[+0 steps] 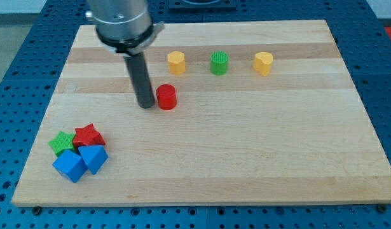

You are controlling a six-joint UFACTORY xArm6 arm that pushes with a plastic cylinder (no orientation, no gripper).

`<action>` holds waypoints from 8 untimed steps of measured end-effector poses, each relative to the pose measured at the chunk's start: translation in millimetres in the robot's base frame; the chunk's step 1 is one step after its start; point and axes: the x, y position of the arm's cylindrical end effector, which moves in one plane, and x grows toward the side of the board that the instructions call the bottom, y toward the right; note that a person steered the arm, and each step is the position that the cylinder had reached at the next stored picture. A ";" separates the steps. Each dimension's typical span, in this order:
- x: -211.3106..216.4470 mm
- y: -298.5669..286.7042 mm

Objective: Separate the group of blocks

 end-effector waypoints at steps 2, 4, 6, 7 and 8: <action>0.0 2.5; 0.0 -37.4; -3.5 -122.2; -3.5 -148.7; 50.1 -163.2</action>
